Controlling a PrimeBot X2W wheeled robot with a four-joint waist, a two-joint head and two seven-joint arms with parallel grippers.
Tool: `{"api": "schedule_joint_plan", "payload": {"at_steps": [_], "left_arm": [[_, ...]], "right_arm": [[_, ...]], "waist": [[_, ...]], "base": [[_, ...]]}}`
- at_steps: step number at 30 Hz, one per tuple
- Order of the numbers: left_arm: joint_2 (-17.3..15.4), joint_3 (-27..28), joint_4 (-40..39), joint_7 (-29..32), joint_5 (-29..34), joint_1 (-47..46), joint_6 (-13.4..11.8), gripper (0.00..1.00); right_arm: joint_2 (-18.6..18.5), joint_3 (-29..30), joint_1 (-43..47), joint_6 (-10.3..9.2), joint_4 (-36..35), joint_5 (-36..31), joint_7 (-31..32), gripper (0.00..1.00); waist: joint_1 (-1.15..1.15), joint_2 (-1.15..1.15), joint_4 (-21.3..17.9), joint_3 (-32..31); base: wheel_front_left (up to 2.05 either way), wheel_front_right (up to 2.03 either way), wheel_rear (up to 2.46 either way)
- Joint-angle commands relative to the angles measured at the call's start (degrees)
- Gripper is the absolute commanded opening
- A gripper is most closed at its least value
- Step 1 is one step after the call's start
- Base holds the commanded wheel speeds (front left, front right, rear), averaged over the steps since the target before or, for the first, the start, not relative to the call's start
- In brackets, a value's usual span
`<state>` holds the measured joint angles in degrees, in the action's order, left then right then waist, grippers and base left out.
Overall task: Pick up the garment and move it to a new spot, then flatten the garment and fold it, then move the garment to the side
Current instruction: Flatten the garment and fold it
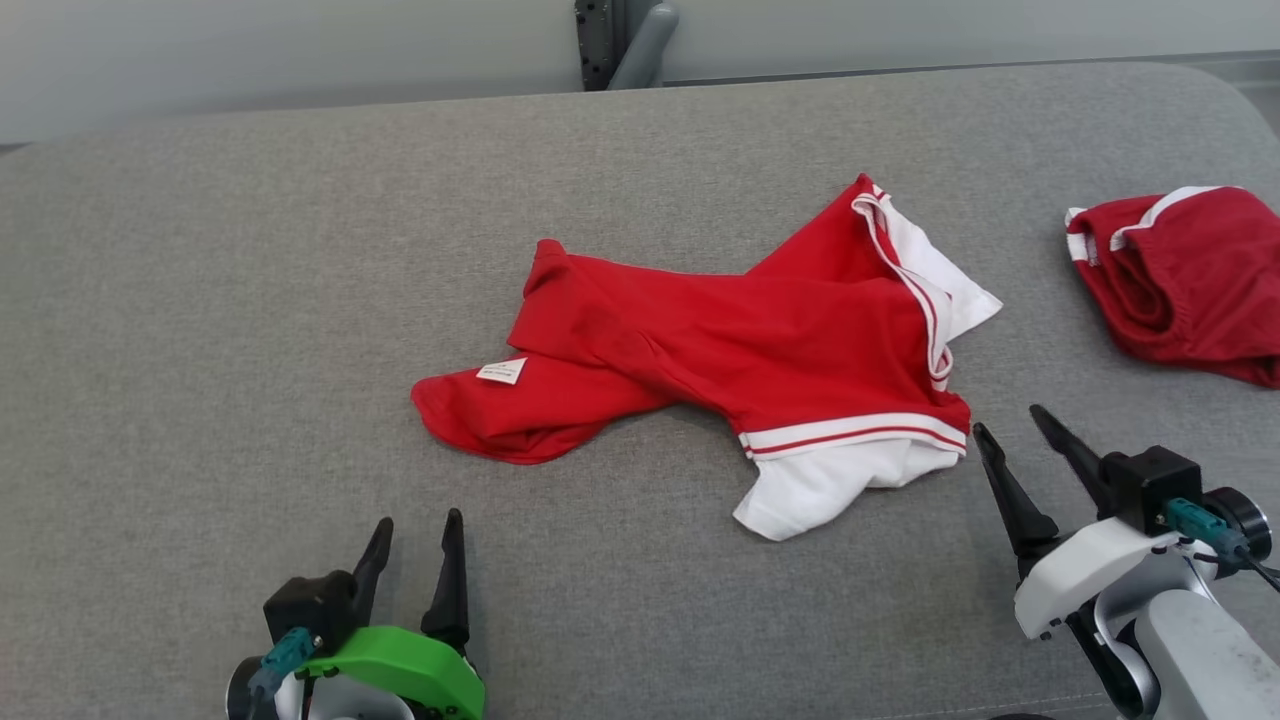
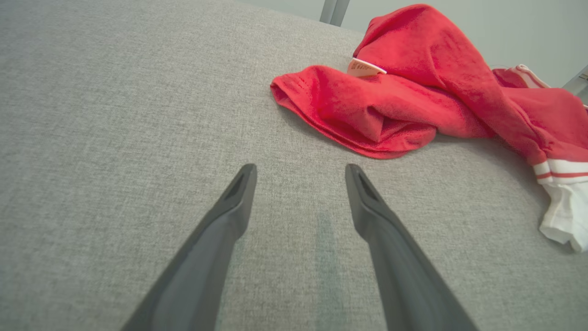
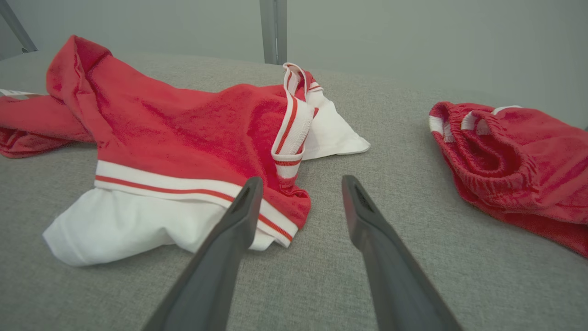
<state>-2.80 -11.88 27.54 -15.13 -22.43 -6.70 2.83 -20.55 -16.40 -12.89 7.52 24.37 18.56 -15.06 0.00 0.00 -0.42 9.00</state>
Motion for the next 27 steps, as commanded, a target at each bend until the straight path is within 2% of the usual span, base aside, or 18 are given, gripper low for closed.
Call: {"api": "schedule_joint_plan", "payload": {"at_steps": [1,12,20,23,24,25,26,27], "left_arm": [[-0.23,0.45,0.01,0.02,0.33,-1.0,0.21,1.0],[-0.22,4.11,2.3,0.03,2.25,-8.97,1.37,1.0],[-0.22,7.07,13.74,0.05,2.04,-17.4,2.51,1.0],[-0.2,5.71,21.15,0.54,1.58,-20.27,3.47,1.0],[-0.19,4.85,23.56,1.37,1.28,-21.24,3.97,0.96],[-0.12,3.89,25.4,1.69,1.12,-21.95,4.27,0.16],[0.09,2.67,26.76,1.67,1.17,-22.51,4.49,0.0],[-0.11,1.64,27.72,1.55,1.29,-23.19,4.62,0.0]], "right_arm": [[0.35,0.61,0.57,-0.06,-0.51,0.32,-0.14,1.0],[3.71,3.98,0.97,-0.06,-3.9,-1.76,-0.13,1.0],[5.12,3.82,-0.84,-0.06,-3.98,-2.06,-0.13,1.0],[5.25,3.81,-1.4,-0.06,-3.75,-1.84,-0.13,1.0],[5.34,3.78,-1.49,-0.06,-3.73,-1.73,-0.13,1.0],[5.42,3.91,-1.51,-0.06,-3.71,-1.57,-0.13,1.0],[5.46,4.04,-1.54,-0.06,-3.74,-1.48,-0.13,1.0],[5.46,4.21,-1.56,-0.06,-3.79,-1.4,-0.14,1.0]], "waist": [[0.0,0.0,-1.7,-0.56],[0.0,0.0,-4.21,2.04],[0.0,0.0,-5.91,4.94],[0.0,0.0,-6.32,5.3],[0.0,0.0,-6.4,5.39],[0.0,0.0,-6.45,5.46],[0.0,0.0,-6.44,5.54],[0.0,0.0,-6.4,5.61]], "base": [[0.0,0.0,0.0],[0.0,0.0,0.0],[0.0,0.0,0.0],[0.0,0.0,0.0],[0.0,0.0,0.0],[0.0,0.0,0.0],[0.0,0.0,0.0],[0.0,0.0,0.0]]}}
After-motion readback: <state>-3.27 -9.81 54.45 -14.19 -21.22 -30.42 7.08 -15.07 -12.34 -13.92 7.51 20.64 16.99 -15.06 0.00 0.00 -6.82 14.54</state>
